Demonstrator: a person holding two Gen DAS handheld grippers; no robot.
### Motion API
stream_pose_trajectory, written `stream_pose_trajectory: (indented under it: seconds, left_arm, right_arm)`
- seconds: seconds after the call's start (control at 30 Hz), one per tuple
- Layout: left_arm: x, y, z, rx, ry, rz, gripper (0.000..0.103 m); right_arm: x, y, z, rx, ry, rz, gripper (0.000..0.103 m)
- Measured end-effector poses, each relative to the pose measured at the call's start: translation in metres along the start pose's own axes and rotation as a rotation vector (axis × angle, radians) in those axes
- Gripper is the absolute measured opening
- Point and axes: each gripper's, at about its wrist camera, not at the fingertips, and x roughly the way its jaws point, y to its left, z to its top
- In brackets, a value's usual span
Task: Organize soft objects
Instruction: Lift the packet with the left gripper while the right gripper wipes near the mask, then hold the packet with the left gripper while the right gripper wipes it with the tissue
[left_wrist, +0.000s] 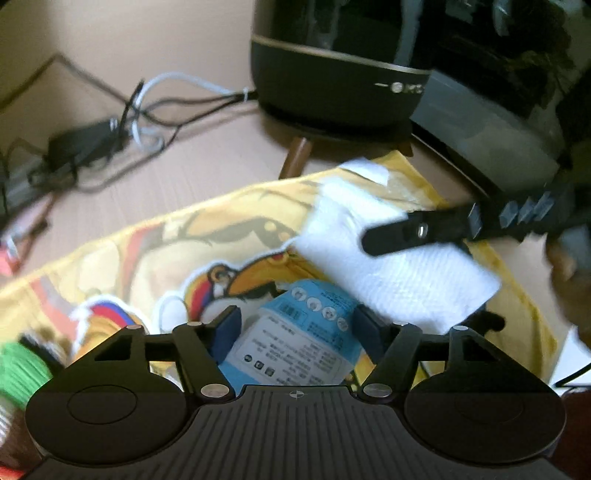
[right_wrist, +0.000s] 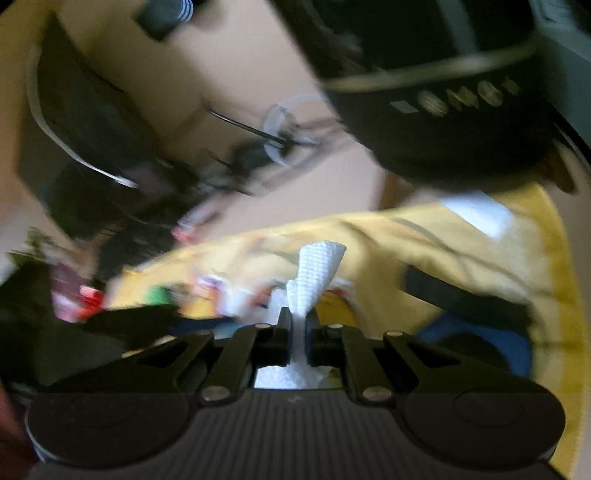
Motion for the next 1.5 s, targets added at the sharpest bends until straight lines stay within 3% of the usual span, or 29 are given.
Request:
stream_pose_trajectory:
  seconds: [0.07,0.13,0.27,0.33,0.43,0.63,0.87,1.0,1.07,1.17,1.27,1.4,1.47,1.5]
  left_arm:
    - [-0.001,-0.004,0.001,0.025,-0.011,0.008,0.072]
    - [-0.001,-0.006,0.002,0.035,-0.01,0.005,0.072]
    - [-0.003,0.001,0.002,-0.005,-0.002,0.001,0.074]
    - [-0.008,0.005,0.0,-0.004,-0.009,0.011,0.077]
    - [-0.021,0.007,-0.004,0.061,-0.034,0.031,0.093]
    - [-0.014,-0.003,-0.016,0.179,-0.005,0.034,0.094]
    - [-0.006,-0.014,-0.03,0.317,0.03,0.038,0.093]
    - [0.005,-0.017,-0.033,0.354,0.02,0.108,0.086]
    - [0.004,-0.005,-0.021,0.239,0.021,0.08,0.073]
    - [0.001,0.026,-0.002,-0.014,0.047,-0.046,0.072]
    - [0.001,0.049,0.003,-0.205,0.071,-0.113,0.072]
    - [0.001,0.061,0.004,-0.336,0.106,-0.14,0.072]
    - [0.0,0.061,0.006,-0.358,0.122,-0.13,0.072]
    - [0.001,0.059,0.006,-0.357,0.127,-0.122,0.072]
  right_arm:
    - [0.0,0.013,0.003,-0.016,0.003,0.073,0.008]
    - [0.008,0.023,0.0,-0.058,0.028,0.08,0.008]
    - [0.025,0.026,-0.009,-0.146,0.066,-0.051,0.008]
    - [0.028,0.014,-0.01,-0.127,0.076,-0.118,0.008]
    - [0.023,-0.005,-0.011,-0.073,0.08,-0.165,0.008]
    - [0.007,-0.019,-0.01,-0.03,0.045,-0.185,0.008]
    - [0.009,-0.008,-0.013,-0.057,0.056,-0.157,0.009]
    - [0.007,-0.008,-0.014,-0.059,0.063,-0.158,0.009]
    - [0.005,-0.008,-0.013,-0.055,0.055,-0.164,0.009]
    - [0.0,-0.007,-0.01,-0.049,0.025,-0.152,0.009]
    - [-0.012,-0.002,-0.002,-0.027,-0.034,-0.102,0.009]
    - [-0.024,0.014,0.008,-0.025,-0.1,0.06,0.009]
    - [-0.016,0.023,0.009,-0.044,-0.079,0.103,0.01]
    - [-0.012,0.026,0.009,-0.046,-0.079,0.086,0.01]
